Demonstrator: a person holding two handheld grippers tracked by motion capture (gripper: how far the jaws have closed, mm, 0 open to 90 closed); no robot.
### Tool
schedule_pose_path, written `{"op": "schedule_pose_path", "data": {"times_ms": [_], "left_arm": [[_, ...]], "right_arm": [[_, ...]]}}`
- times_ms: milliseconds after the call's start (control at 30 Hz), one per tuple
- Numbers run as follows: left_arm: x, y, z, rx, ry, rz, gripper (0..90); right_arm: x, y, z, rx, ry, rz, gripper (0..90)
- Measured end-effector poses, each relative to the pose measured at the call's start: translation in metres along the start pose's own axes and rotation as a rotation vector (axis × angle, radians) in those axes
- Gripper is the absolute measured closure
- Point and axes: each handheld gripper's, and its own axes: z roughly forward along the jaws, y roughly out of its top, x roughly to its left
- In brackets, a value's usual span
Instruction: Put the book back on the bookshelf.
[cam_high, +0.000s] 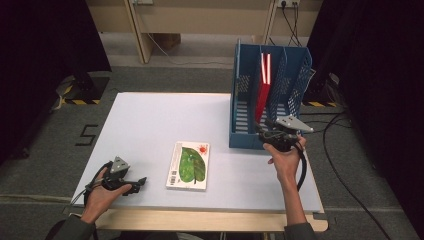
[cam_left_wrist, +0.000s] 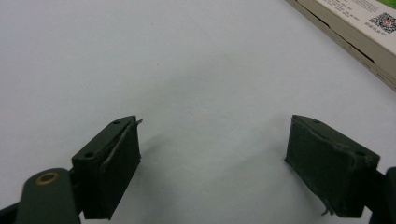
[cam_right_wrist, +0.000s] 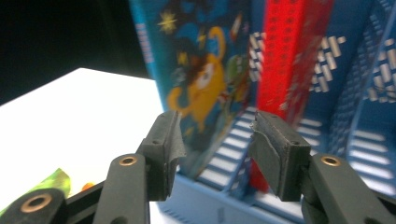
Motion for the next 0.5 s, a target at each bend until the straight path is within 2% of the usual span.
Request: {"op": "schedule_pose_path", "data": {"times_ms": [133, 167, 333, 500], "left_arm": [[-0.002, 0.0, 0.0, -0.002, -0.004, 0.005, 16.6], [-0.002, 0.0, 0.0, -0.004, -0.005, 0.004, 16.6], [-0.002, 0.0, 0.0, -0.003, -0.006, 0.005, 16.6], [-0.003, 0.0, 0.0, -0.002, -0.008, 0.008, 16.6]], "right_arm": [[0.014, -0.009, -0.002, 0.032, 0.032, -0.012, 46.6], [0.017, -0.01, -0.002, 0.024, 0.043, -0.009, 46.3], [0.025, -0.019, 0.0, 0.032, 0.062, 0.035, 38.7], [0.034, -0.027, 0.003, 0.042, 0.086, 0.047, 32.5]]}}
